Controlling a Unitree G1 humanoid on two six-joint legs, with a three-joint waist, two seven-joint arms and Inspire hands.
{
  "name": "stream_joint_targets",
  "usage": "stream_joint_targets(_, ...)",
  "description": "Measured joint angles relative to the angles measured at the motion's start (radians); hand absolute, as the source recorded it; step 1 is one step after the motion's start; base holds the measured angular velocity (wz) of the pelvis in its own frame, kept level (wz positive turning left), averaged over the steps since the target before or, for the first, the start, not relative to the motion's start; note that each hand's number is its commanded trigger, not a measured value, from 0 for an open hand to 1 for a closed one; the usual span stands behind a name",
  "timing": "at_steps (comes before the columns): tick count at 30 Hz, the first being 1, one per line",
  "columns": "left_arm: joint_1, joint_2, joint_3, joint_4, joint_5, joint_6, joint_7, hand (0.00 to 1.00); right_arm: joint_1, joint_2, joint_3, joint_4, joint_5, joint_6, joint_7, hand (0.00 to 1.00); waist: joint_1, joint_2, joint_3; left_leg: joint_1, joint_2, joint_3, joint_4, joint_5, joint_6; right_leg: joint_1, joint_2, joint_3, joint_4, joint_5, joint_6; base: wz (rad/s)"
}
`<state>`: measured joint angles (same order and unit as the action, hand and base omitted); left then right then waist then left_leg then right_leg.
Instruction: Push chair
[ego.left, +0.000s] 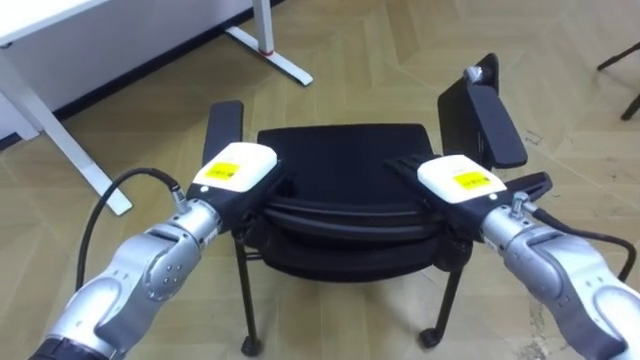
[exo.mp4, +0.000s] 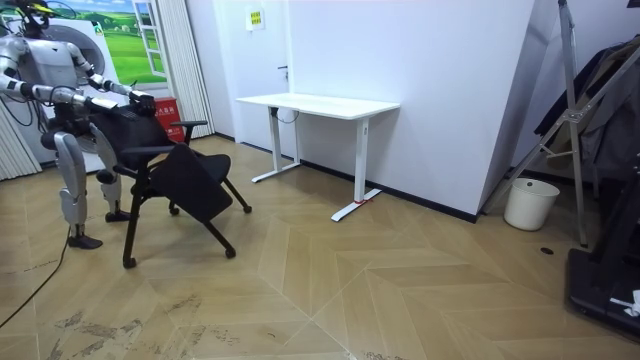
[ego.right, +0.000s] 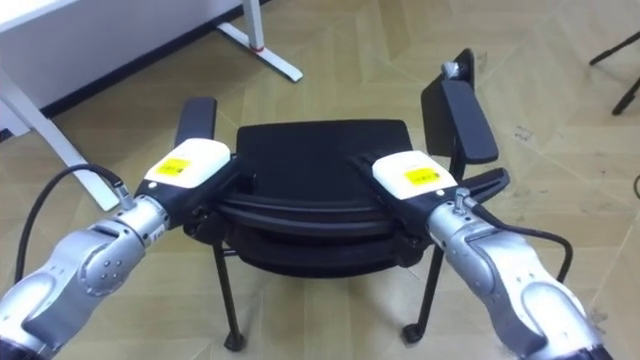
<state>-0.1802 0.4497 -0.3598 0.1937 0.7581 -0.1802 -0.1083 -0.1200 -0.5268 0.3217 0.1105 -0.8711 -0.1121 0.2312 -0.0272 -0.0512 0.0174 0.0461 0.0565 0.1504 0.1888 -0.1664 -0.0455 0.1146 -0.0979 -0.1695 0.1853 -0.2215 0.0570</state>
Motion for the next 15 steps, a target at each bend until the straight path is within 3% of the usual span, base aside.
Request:
stream_joint_targets(3,0.0,-0.002,0.0,0.006,0.0,0.002,0.0,1.0,-0.001,0.002,0.005,0.026,0.003,-0.012,-0.034,0.0,-0.007,0.004,0.0002,-0.001,0.0,0.001,0.003,0.0,0.0,0.009,0.0,-0.011,-0.001,0.0,0.0,0.06)
stream_joint_targets(5,0.0,-0.002,0.0,0.006,0.0,0.005,0.0,1.0,-0.001,0.005,0.007,0.041,-0.005,-0.02,-0.057,0.11,-0.009,0.006,0.0007,-0.003,0.0,0.001,0.008,0.0,0.0,0.01,-0.001,-0.012,-0.001,0.0,0.0,0.02)
stream_joint_targets(7,-0.001,-0.002,0.0,0.01,0.0,0.003,0.0,1.0,-0.003,0.007,0.009,0.069,-0.012,-0.042,-0.098,0.36,-0.015,0.007,0.0005,-0.003,0.0,0.001,0.01,0.0,0.0,0.013,-0.001,-0.013,-0.001,0.0,0.0,0.04)
stream_joint_targets(8,-0.002,-0.002,0.0,0.012,0.0,0.002,0.0,1.0,-0.006,0.007,0.011,0.077,-0.012,-0.047,-0.107,0.39,-0.016,0.007,0.0004,-0.002,0.0,0.0,0.01,0.0,0.0,0.014,-0.001,-0.013,0.0,0.0,0.0,0.0)
stream_joint_targets(9,-0.005,-0.002,0.0,0.016,0.0,0.001,-0.001,1.0,-0.012,0.007,0.015,0.091,-0.012,-0.057,-0.123,0.51,-0.018,0.009,0.0003,-0.001,0.0,0.0,0.01,0.0,0.0,0.014,-0.001,-0.01,0.0,0.0,0.0,0.0)
stream_joint_targets(13,-0.011,-0.009,0.0,0.03,0.0,0.001,0.0,1.0,-0.021,0.007,0.023,0.128,-0.03,-0.076,-0.176,0.52,-0.023,0.02,0.0032,-0.002,0.0,-0.001,0.011,0.0,0.0,0.016,0.0,-0.01,-0.001,0.001,-0.001,0.01)
stream_joint_targets(14,-0.012,-0.009,-0.001,0.031,0.0,0.002,-0.001,1.0,-0.021,0.007,0.024,0.134,-0.03,-0.082,-0.186,0.57,-0.026,0.021,0.0029,-0.003,0.0,-0.004,0.011,0.0,0.0,0.018,0.0,-0.011,-0.001,0.001,-0.002,0.09)
stream_joint_targets(15,-0.012,-0.009,-0.001,0.031,0.0,0.004,-0.002,1.0,-0.022,0.007,0.027,0.144,-0.033,-0.087,-0.205,0.75,-0.031,0.021,0.0027,-0.004,-0.001,-0.011,0.013,0.0,0.0,0.02,0.0,-0.011,-0.002,0.002,-0.002,0.11)
